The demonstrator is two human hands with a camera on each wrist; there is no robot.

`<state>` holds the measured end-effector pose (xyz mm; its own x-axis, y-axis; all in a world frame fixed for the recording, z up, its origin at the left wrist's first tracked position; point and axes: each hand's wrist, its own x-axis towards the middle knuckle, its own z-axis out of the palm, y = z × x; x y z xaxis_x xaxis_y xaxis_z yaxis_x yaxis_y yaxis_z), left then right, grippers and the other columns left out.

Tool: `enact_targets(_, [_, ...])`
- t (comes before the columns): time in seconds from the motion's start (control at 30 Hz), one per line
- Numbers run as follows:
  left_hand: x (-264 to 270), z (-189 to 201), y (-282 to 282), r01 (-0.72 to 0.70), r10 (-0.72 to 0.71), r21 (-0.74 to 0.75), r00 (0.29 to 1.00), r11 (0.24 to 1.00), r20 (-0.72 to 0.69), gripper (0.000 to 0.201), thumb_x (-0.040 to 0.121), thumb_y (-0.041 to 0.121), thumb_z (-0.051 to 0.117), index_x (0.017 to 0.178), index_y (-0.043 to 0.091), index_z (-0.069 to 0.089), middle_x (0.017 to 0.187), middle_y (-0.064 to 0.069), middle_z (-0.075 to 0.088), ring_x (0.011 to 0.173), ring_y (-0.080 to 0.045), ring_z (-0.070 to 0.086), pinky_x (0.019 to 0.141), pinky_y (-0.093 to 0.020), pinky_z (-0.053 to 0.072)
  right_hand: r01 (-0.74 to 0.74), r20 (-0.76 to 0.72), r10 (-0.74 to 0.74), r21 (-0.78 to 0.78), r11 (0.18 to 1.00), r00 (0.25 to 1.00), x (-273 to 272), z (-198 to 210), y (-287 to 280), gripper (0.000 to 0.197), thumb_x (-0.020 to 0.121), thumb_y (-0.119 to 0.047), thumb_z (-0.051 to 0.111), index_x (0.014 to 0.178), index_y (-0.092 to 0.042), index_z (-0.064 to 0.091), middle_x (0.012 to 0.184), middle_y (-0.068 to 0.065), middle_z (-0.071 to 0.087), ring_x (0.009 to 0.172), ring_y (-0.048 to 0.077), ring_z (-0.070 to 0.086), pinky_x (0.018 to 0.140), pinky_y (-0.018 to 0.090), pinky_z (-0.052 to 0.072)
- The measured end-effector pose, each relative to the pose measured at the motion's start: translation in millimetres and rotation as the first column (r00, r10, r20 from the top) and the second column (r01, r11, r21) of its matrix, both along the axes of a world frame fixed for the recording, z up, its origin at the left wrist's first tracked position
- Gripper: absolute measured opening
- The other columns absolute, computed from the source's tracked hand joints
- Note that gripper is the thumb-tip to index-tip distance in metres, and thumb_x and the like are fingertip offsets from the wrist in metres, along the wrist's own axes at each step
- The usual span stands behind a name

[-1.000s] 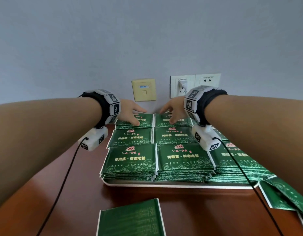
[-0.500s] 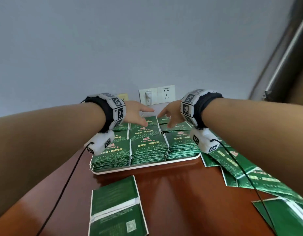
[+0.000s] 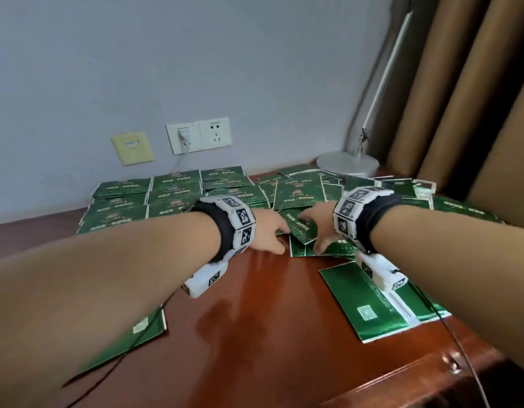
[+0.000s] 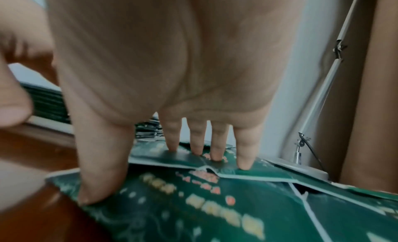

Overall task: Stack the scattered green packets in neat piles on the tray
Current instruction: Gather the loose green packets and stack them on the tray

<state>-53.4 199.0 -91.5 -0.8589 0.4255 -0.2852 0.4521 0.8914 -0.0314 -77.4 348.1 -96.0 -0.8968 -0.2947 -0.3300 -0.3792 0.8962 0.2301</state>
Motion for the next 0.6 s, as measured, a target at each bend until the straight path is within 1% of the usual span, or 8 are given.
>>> enact_targets(0.07, [1.1, -14.6, 2.7, -0.048, 0.049, -0.027, 0.999, 0.998, 0.019, 0.065, 0.093, 0.035, 0.054, 0.15, 0.015, 0.03, 0.153, -0.003, 0.034, 0.138, -0.02, 0.036, 0.108, -0.027, 0.031, 0.017, 0.003, -0.017, -0.012, 1.0, 1.0, -0.5, -7.2, 2.1, 0.1, 0.075, -0.042, 0.076, 0.152, -0.018, 0.017, 0.149, 0.005, 0.038, 0.129, 0.026, 0.046, 0.103, 0.038, 0.043])
enact_targets(0.17, [-0.4, -25.3, -2.7, -0.101, 0.103, -0.038, 0.994, 0.994, 0.038, 0.07, 0.092, 0.036, 0.055, 0.152, 0.017, 0.024, 0.157, -0.001, 0.025, 0.141, -0.02, 0.031, 0.113, -0.03, 0.03, 0.005, -0.004, -0.005, -0.011, 1.0, 1.0, -3.2, -7.8, 2.1, 0.095, 0.076, -0.043, 0.075, 0.151, -0.02, 0.021, 0.147, 0.003, 0.041, 0.128, 0.025, 0.046, 0.102, 0.038, 0.044])
enact_targets(0.27, [0.4, -25.6, -5.6, -0.131, 0.134, -0.034, 0.989, 0.991, 0.071, 0.072, 0.091, 0.036, 0.057, 0.152, 0.021, 0.023, 0.158, 0.002, 0.023, 0.141, -0.02, 0.031, 0.112, -0.031, 0.031, -0.026, -0.063, 0.027, 0.009, 1.0, 0.998, -7.3, -6.3, 0.5, 0.079, 0.082, -0.045, 0.068, 0.147, -0.021, 0.031, 0.139, 0.002, 0.05, 0.121, 0.024, 0.052, 0.096, 0.034, 0.046])
enact_targets(0.37, [3.1, -27.2, -5.5, -0.128, 0.133, -0.059, 0.987, 0.99, 0.089, 0.075, 0.092, 0.035, 0.054, 0.154, 0.021, 0.015, 0.16, 0.003, 0.014, 0.143, -0.02, 0.025, 0.112, -0.03, 0.03, -0.043, -0.081, 0.046, 0.038, 0.998, 0.996, -9.4, -6.1, -3.9, 0.062, 0.09, -0.047, 0.056, 0.143, -0.02, 0.039, 0.134, 0.002, 0.054, 0.117, 0.024, 0.055, 0.094, 0.032, 0.046])
enact_targets(0.47, [5.0, -28.6, -7.5, -0.117, 0.126, -0.082, 0.985, 0.99, 0.121, 0.076, 0.093, 0.036, 0.052, 0.154, 0.025, 0.008, 0.161, 0.009, 0.003, 0.145, -0.018, 0.022, 0.113, -0.03, 0.029, -0.043, -0.086, 0.049, 0.062, 0.997, 0.995, -8.7, -7.9, -6.2, 0.051, 0.093, -0.038, 0.053, 0.139, -0.019, 0.043, 0.13, 0.004, 0.056, 0.114, 0.025, 0.056, 0.091, 0.032, 0.047])
enact_targets(0.53, [9.5, -26.9, -11.6, -0.111, 0.12, -0.076, 0.985, 0.991, 0.122, 0.075, 0.094, 0.036, 0.052, 0.154, 0.026, 0.008, 0.161, 0.01, 0.004, 0.145, -0.017, 0.022, 0.114, -0.031, 0.028, -0.029, -0.073, 0.035, 0.082, 0.996, 0.997, -6.6, -7.4, -6.7, 0.049, 0.095, -0.031, 0.051, 0.141, -0.018, 0.041, 0.132, 0.005, 0.055, 0.116, 0.025, 0.055, 0.092, 0.032, 0.047])
enact_targets(0.6, [16.2, -23.6, -18.1, -0.122, 0.128, -0.061, 0.985, 0.991, 0.114, 0.072, 0.095, 0.036, 0.051, 0.154, 0.025, 0.013, 0.16, 0.008, 0.012, 0.144, -0.017, 0.023, 0.115, -0.03, 0.026, -0.018, -0.053, 0.023, 0.099, 0.995, 0.998, -4.0, -4.5, -6.9, 0.05, 0.096, -0.026, 0.049, 0.144, -0.018, 0.038, 0.137, 0.005, 0.051, 0.12, 0.025, 0.053, 0.097, 0.033, 0.046])
